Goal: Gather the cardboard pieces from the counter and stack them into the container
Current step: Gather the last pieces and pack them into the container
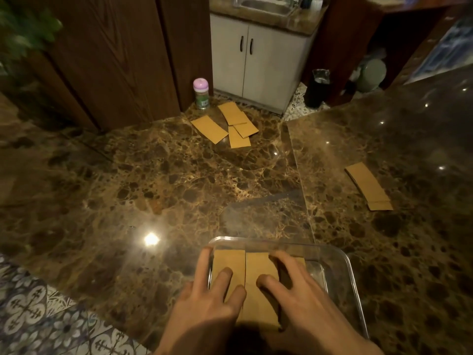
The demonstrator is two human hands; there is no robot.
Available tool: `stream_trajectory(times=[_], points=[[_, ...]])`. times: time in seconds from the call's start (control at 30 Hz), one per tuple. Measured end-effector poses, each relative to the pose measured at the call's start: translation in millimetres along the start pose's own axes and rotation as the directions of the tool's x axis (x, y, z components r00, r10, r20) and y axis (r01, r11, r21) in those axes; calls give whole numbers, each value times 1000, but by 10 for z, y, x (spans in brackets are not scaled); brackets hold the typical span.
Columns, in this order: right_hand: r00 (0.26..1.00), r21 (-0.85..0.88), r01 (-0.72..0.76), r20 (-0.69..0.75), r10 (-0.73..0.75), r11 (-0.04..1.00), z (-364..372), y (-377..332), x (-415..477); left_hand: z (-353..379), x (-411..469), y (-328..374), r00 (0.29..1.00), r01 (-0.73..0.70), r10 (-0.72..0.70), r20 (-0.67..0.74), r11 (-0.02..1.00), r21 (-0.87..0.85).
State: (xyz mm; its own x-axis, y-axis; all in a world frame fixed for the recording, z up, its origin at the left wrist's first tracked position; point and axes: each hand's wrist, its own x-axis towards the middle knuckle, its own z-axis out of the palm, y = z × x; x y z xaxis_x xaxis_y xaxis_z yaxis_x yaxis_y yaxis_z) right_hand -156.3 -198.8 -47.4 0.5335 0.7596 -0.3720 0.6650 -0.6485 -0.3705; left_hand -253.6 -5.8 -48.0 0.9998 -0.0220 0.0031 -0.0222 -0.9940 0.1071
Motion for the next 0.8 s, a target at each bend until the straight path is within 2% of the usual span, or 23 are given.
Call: stream_trajectory(times=[0.17,0.27,0.33,0.37,0.4,0.43,0.47,0.5,0.53,0.57,0.6,0.63,0.67,0.73,0.8], points=[[994,12,-14,-108,15,1000,10,-13,91,20,70,-23,996,40,-32,85,994,-98],[996,-64,-30,-86,24,998,27,-44,104,-28,72,-59,968,82,-36,248,980,-179],[995,-95,-39,-94,30,995,29,-55,102,-18,73,-83,937,111,-50,345,981,-158],[998,-130,-24,-69,15,991,28,-11,130,-72,105,-140,930,78,-22,366,987,-139],[1000,-140,-12,-11,10,990,-82,-9,144,-160,148,-216,927,-22,92,363,981,-192],[999,-150,50,25,-46,987,-226,-7,208,-262,303,-292,922,-113,222,317,938,-329],[989,-143,145,54,-139,979,-367,-8,257,-396,454,-411,874,-146,326,360,883,-447],[977,-51,176,135,-168,983,-544,-27,293,-578,570,-529,833,-58,308,460,875,-482],[976,37,133,170,-137,990,-766,-22,373,-754,723,-649,895,27,198,400,870,-492],[986,87,61,148,-74,994,-991,-40,453,-879,906,-770,965,101,36,261,864,-494],[996,145,-7,86,-6,989,-1207,-47,589,-946,1135,-879,989,134,-83,124,865,-483],[998,226,-58,22,54,972,-1381,-55,746,-939,1367,-961,982,189,-175,73,868,-460],[993,279,-95,-37,110,955,-1530,-19,955,-935,1648,-1138,960,279,-263,97,858,-431],[966,318,-191,-110,236,929,-1740,168,1517,-752,2255,-1475,878,477,-417,234,786,-393],[919,381,-313,-111,379,870,-1937,381,2141,-590,2774,-1739,795,604,-509,330,715,-351]])
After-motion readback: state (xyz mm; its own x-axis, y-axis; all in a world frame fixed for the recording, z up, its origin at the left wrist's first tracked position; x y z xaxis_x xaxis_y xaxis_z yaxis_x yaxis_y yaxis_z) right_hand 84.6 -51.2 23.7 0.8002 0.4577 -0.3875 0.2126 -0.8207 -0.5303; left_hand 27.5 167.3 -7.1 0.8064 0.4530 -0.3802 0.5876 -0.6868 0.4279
